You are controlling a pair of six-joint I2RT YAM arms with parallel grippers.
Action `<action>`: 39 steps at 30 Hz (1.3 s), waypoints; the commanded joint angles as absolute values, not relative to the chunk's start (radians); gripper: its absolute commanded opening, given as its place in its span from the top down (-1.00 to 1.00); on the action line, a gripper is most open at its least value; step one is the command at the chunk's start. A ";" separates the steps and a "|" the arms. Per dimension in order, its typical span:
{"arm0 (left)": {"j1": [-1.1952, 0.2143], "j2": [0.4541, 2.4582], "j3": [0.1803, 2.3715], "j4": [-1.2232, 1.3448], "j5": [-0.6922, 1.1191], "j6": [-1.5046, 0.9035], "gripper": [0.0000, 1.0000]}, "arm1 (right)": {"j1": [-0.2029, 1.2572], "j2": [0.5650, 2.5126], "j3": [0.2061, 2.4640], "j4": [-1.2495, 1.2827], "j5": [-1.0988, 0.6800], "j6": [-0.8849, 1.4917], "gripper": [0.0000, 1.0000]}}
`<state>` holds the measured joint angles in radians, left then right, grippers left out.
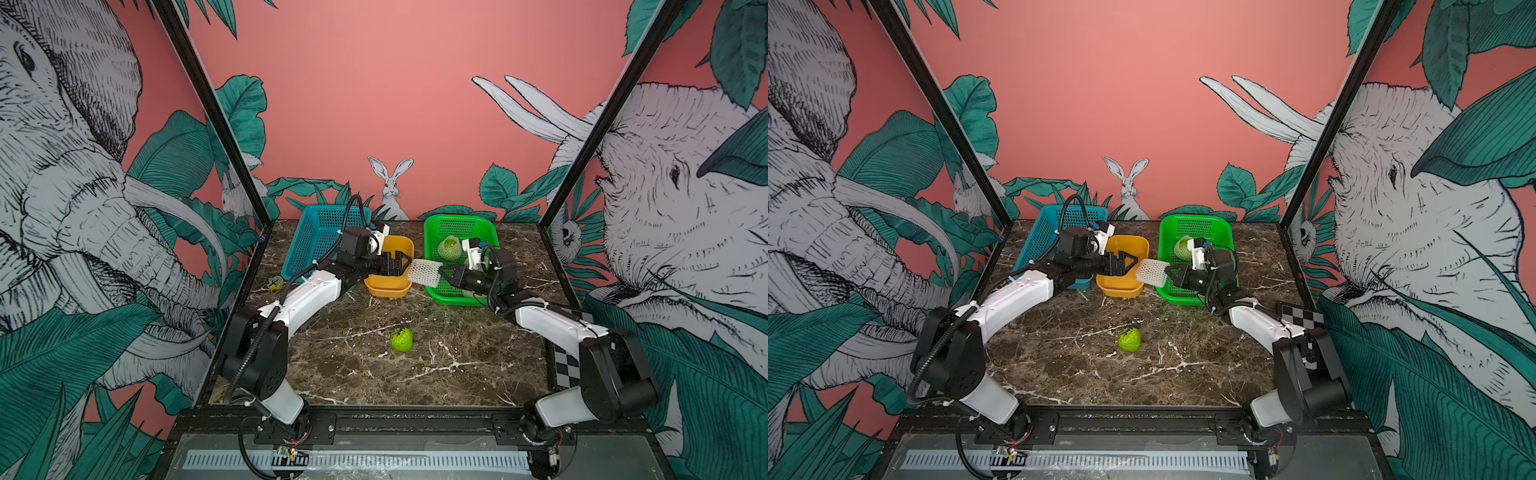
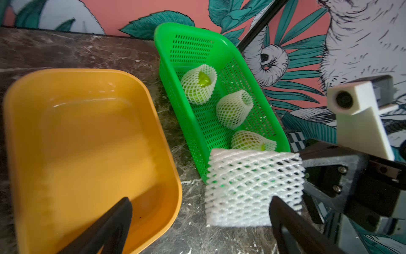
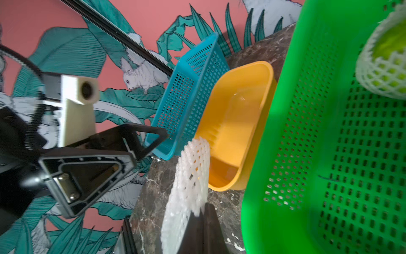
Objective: Sleeve custard apples in foam nets
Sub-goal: Open the foam net.
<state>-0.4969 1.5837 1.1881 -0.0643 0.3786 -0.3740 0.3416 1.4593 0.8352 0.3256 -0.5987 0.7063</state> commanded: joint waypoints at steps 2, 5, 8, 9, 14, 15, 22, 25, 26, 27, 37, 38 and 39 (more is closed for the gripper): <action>-0.561 1.525 1.195 -0.141 0.236 -0.300 -0.99 | 0.368 1.444 0.891 0.139 -0.465 0.606 1.00; -0.641 1.534 1.243 -0.208 0.115 -0.237 -0.99 | 0.385 1.445 0.907 0.109 -0.429 0.616 1.00; -0.694 1.556 1.274 -0.223 0.092 -0.179 -0.99 | 0.406 1.445 0.938 0.072 -0.400 0.620 1.00; -0.725 1.562 1.275 -0.210 0.104 -0.170 -0.96 | 0.413 1.446 0.949 0.062 -0.396 0.623 1.00; -0.737 1.602 1.291 -0.196 0.163 -0.188 -0.71 | 0.437 1.443 0.991 0.024 -0.387 0.641 1.00; -0.739 1.608 1.295 -0.196 0.172 -0.188 -0.69 | 0.441 1.441 0.996 0.016 -0.386 0.642 1.00; -0.741 1.651 1.324 -0.197 0.204 -0.184 -0.69 | 0.460 1.418 0.986 0.028 -0.403 0.673 1.00; -0.741 1.667 1.337 -0.194 0.249 -0.188 -0.67 | 0.467 1.414 0.981 0.032 -0.407 0.679 1.00; -0.743 1.675 1.342 -0.193 0.266 -0.191 -0.66 | 0.467 1.415 0.979 0.034 -0.407 0.683 1.00; -0.743 1.681 1.346 -0.196 0.277 -0.195 -0.66 | 0.467 1.415 0.976 0.037 -0.407 0.687 1.00; -0.744 1.700 1.363 -0.268 0.206 -0.156 -0.10 | 0.467 1.404 0.982 0.024 -0.420 0.683 1.00; -0.744 1.703 1.366 -0.274 0.195 -0.152 -0.02 | 0.468 1.402 0.981 0.022 -0.421 0.683 1.00; -0.745 1.704 1.370 -0.279 0.188 -0.148 0.06 | 0.467 1.402 0.980 0.021 -0.422 0.682 1.00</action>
<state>-0.7410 1.7050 1.3407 -0.2401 0.2192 -0.1757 0.4629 1.4361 0.9806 0.0093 -0.4072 0.6773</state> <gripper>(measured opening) 0.491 0.045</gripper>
